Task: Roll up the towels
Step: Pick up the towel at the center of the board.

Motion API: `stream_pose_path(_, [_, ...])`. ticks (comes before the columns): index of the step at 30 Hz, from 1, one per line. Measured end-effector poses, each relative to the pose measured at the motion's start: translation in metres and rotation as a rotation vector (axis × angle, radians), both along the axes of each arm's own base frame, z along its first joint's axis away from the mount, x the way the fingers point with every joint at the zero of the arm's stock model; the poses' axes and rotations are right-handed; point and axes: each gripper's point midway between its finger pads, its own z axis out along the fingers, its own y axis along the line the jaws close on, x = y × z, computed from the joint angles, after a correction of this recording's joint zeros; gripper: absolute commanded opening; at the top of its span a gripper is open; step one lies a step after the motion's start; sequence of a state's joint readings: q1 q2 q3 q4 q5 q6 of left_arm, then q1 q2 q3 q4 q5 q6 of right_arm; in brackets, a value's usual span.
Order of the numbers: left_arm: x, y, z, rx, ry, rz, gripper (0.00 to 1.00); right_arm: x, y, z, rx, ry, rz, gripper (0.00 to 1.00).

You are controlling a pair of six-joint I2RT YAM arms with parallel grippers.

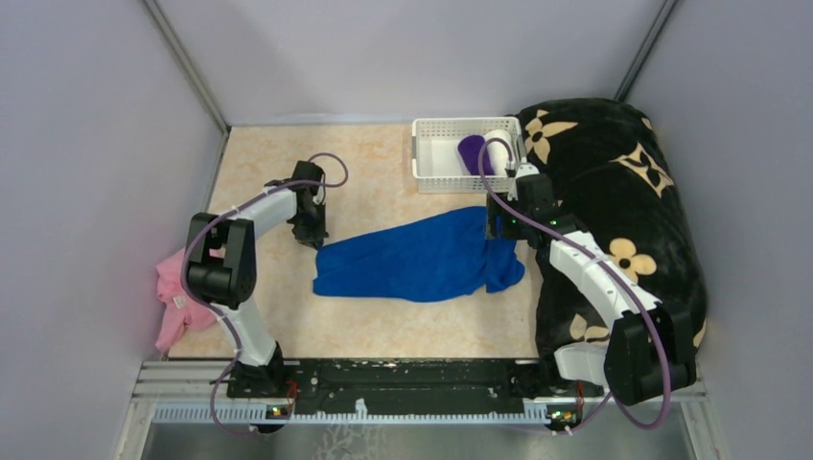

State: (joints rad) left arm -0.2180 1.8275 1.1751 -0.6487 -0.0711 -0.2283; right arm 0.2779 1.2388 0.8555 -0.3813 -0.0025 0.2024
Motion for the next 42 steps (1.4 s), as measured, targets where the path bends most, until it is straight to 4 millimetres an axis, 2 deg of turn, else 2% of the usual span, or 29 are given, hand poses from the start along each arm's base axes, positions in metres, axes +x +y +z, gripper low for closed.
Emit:
stream_pose_path(1, [-0.001,0.000,0.000,-0.003,0.002,0.003,0.01,0.000,0.000,0.000,0.001,0.000,0.001,0.71])
stream_pose_path(5, [-0.001,0.002,0.002,-0.006,-0.003,0.013,0.00,0.000,0.001,0.000,0.005,0.001,0.005,0.71])
stream_pose_path(8, [-0.004,0.012,0.003,0.015,-0.006,0.034,0.00,-0.001,0.002,0.000,0.006,0.002,0.007,0.69])
stream_pose_path(12, [-0.012,0.043,0.009,0.090,-0.002,0.103,0.00,0.001,0.002,-0.005,0.002,0.017,0.010,0.66])
stream_pose_path(15, [-0.008,0.071,0.026,0.152,-0.052,0.170,0.00,0.003,0.002,-0.018,-0.016,0.061,0.014,0.62])
stream_pose_path(18, [-0.005,0.087,0.039,0.195,-0.097,0.212,0.00,0.007,0.003,-0.030,-0.032,0.101,0.020,0.58])
stream_pose_path(21, [-0.002,0.089,0.046,0.203,-0.127,0.214,0.00,0.017,0.006,-0.035,-0.042,0.114,0.021,0.53])
stream_pose_path(25, [-0.005,0.089,0.043,0.203,-0.123,0.207,0.00,0.033,0.013,-0.034,-0.085,0.083,0.021,0.45])
stream_pose_path(31, [-0.005,0.089,0.043,0.201,-0.120,0.202,0.00,0.073,0.057,-0.024,-0.189,-0.018,0.049,0.37])
stream_pose_path(32, [-0.005,0.089,0.043,0.200,-0.121,0.201,0.00,0.074,0.059,-0.025,-0.193,-0.020,0.050,0.36])
stream_pose_path(36, [-0.006,0.089,0.042,0.200,-0.120,0.200,0.00,0.085,0.070,-0.044,-0.276,-0.009,0.031,0.32])
stream_pose_path(42, [-0.006,0.088,0.042,0.194,-0.121,0.196,0.00,0.090,0.068,-0.076,-0.387,0.039,0.002,0.31])
